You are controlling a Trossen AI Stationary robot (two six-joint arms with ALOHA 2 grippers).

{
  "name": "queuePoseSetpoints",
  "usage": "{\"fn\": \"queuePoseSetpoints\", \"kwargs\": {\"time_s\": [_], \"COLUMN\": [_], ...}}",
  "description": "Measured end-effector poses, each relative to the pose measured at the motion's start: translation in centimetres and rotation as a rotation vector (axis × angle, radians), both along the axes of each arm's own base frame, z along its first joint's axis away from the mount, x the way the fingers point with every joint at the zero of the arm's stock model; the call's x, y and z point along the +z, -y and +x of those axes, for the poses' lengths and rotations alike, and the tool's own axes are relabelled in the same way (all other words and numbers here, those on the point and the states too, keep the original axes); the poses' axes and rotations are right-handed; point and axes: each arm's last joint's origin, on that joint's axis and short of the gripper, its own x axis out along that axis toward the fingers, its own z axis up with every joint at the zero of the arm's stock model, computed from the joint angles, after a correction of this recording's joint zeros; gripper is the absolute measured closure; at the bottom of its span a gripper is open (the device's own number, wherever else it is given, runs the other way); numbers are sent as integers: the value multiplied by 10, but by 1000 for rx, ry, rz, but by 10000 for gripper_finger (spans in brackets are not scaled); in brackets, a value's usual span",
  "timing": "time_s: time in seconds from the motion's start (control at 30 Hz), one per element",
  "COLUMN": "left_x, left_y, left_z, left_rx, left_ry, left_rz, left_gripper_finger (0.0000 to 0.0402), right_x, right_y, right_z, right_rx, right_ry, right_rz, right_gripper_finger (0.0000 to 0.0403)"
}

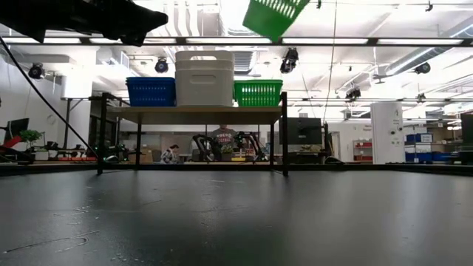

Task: Stack baskets on shelf by color
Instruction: Stack the green bin on top of the green bin on the shelf

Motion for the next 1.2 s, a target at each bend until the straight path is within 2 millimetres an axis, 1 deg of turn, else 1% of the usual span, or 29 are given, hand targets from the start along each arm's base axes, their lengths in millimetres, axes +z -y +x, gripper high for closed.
{"fn": "queuePoseSetpoints", "kwargs": {"time_s": [0.1, 0.27, 0.4, 0.53, 0.63, 0.73, 0.97, 1.07, 1.2], "left_x": [0, 0, 0, 0, 0, 0, 0, 0, 0], "left_y": [0, 0, 0, 0, 0, 0, 0, 0, 0], "left_z": [0, 0, 0, 0, 0, 0, 0, 0, 0], "left_rx": [0, 0, 0, 0, 1, 0, 0, 0, 0], "left_ry": [0, 0, 0, 0, 0, 0, -1, -1, -1], "left_rz": [0, 3, 5, 5, 5, 5, 5, 4, 4], "left_gripper_finger": [402, 402, 402, 402, 402, 402, 402, 402, 402], "right_x": [-1, -13, -26, -39, -47, -53, -62, -68, -75], "right_y": [31, 81, 114, 138, 148, 153, 156, 158, 160], "right_z": [4, 18, 27, 32, 36, 39, 47, 51, 56], "right_rx": [-33, -64, -81, -91, -88, -88, -90, -102, -103], "right_ry": [-26, -61, -92, -121, -135, -152, -171, -176, -196], "right_rz": [-13, 3, 29, 83, 119, 121, 128, 136, 142], "right_gripper_finger": [394, 394, 394, 394, 394, 394, 393, 385, 360]}}
